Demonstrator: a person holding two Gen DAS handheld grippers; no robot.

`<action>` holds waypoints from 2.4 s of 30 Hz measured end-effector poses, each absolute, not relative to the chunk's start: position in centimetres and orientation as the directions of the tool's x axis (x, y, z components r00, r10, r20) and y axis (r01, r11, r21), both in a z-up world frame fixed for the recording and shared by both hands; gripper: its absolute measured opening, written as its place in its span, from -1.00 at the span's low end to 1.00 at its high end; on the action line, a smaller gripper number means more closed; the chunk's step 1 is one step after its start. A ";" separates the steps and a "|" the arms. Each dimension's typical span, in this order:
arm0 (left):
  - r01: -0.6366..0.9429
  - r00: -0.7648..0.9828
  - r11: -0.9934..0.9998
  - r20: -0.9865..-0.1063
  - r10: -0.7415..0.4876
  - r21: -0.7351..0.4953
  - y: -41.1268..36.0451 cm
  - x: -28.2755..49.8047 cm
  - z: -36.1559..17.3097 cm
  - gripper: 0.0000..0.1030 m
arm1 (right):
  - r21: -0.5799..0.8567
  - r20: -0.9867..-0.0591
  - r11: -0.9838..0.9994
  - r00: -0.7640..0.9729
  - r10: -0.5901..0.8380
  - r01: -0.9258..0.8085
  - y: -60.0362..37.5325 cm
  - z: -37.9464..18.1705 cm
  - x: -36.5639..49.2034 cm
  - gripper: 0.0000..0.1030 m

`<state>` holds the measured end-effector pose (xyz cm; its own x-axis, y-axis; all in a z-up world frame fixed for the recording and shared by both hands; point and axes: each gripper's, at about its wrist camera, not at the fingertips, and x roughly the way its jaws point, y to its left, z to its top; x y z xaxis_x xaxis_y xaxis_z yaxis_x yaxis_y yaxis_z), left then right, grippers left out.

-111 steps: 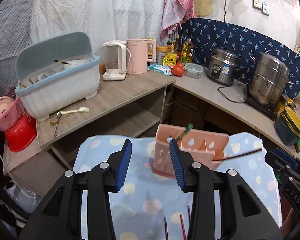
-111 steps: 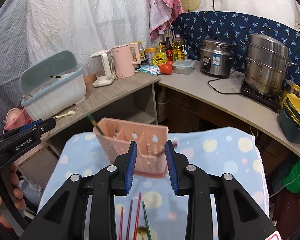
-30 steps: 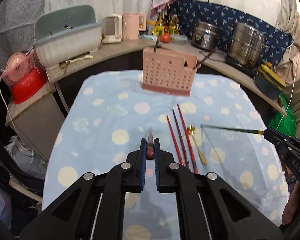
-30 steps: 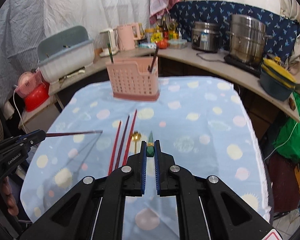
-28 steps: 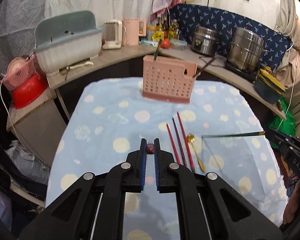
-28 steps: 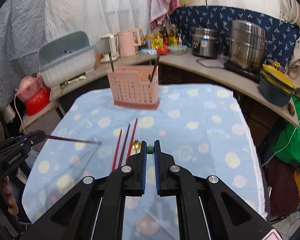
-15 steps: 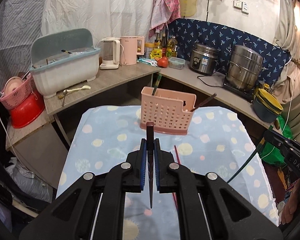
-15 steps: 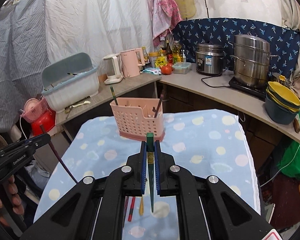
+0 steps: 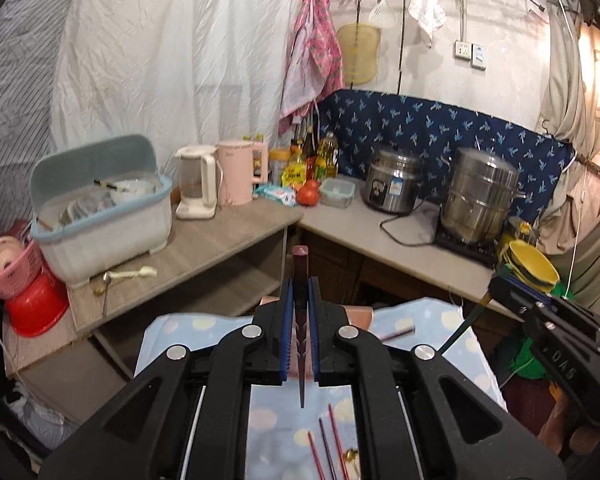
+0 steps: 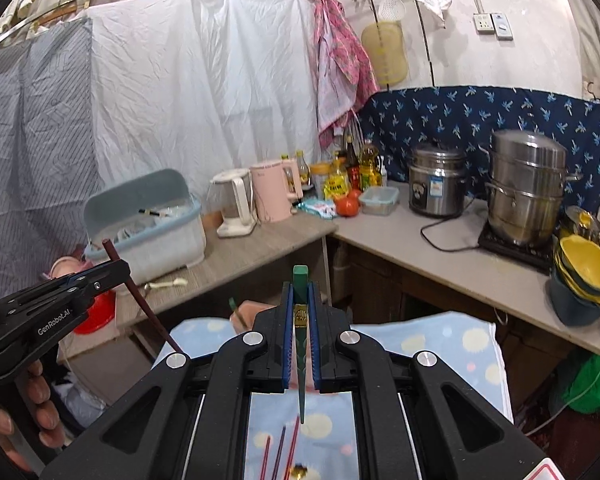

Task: Organize utensils
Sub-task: 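Lift both held chopsticks up toward the pink holder, then insert both chopsticks into the pink holder and open both grippers, then lower both grippers back toward the red chopsticks on the cloth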

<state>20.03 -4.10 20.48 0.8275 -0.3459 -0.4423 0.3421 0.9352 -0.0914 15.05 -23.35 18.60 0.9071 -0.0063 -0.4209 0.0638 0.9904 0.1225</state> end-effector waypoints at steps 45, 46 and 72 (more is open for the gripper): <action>0.272 0.839 0.957 -0.462 -0.288 -0.103 -5.9 28.8 14.3 0.04 | 0.068 -0.495 0.992 0.867 -0.060 0.108 -23.0 11.7 23.3 -0.43; 0.269 0.834 0.957 -0.471 -0.287 -0.107 -5.5 28.3 14.1 0.04 | 0.063 -0.499 0.992 0.864 -0.064 0.110 -22.9 11.5 22.8 -0.43; 0.131 0.676 0.989 -0.724 -0.138 -0.066 -0.5 13.4 -1.7 0.04 | 0.032 -0.750 0.997 0.661 -0.026 0.076 -18.2 -4.1 5.8 -0.46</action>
<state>13.39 -0.50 -1.66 0.6759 -0.1381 -0.7240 0.1310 0.9892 -0.0663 5.76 -18.16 -4.14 0.6613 -0.0261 -0.7497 0.0759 0.9966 0.0323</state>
